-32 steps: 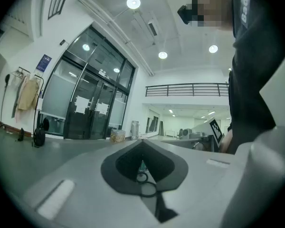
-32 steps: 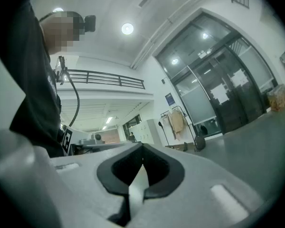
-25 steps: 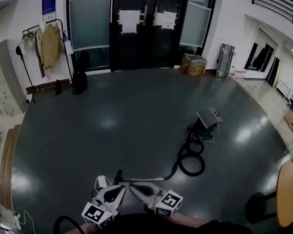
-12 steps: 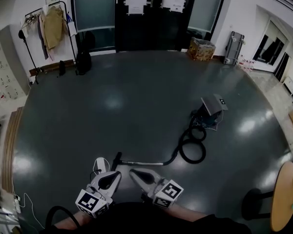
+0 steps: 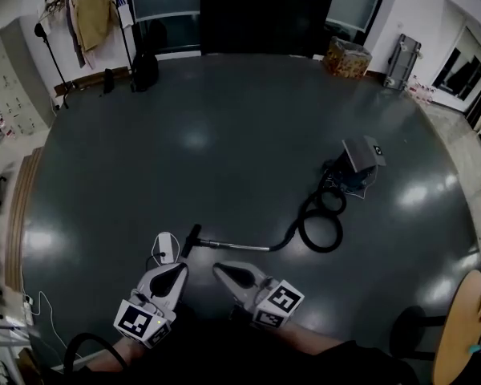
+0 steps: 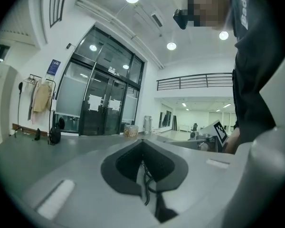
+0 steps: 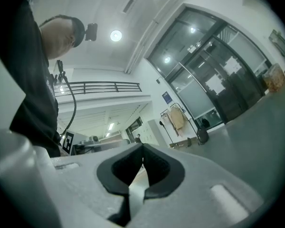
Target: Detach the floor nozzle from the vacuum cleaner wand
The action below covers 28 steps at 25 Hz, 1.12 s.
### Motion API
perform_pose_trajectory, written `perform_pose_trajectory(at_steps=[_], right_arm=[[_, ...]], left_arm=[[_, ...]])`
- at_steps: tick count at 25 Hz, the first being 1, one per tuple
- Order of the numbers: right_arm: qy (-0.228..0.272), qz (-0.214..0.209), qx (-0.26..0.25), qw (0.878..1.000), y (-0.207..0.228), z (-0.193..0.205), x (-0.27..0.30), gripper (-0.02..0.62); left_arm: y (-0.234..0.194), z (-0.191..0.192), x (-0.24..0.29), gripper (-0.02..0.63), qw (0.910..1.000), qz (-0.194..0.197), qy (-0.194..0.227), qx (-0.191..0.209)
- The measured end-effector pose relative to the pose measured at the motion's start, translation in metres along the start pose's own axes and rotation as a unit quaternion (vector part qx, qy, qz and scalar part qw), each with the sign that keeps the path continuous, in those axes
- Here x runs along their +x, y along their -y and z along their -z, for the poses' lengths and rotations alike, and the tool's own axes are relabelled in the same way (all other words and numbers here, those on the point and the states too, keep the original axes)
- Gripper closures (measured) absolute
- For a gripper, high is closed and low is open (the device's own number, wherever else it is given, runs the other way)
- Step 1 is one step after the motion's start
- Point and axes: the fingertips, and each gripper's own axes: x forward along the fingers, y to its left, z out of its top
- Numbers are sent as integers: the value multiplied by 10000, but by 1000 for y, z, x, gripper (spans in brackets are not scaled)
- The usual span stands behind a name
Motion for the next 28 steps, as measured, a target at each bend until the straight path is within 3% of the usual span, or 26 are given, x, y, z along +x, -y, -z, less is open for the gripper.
perform_pose_trajectory(at_steps=[7, 16, 21, 28], right_arm=[[-223, 344, -202, 9990, 15, 15, 51, 594], [-169, 1335, -190, 9907, 61, 15, 134, 594], [-272, 1431, -252, 9890, 84, 25, 151, 594], [-470, 1411, -378, 9882, 146, 51, 151, 594]], left_arm=[[-71, 8, -4, 604, 9995, 64, 43, -303], [-184, 12, 4, 604, 9993, 369, -14, 99], [-216, 29, 21, 604, 9993, 236, -288, 104], [-239, 70, 64, 604, 9976, 86, -439, 523]])
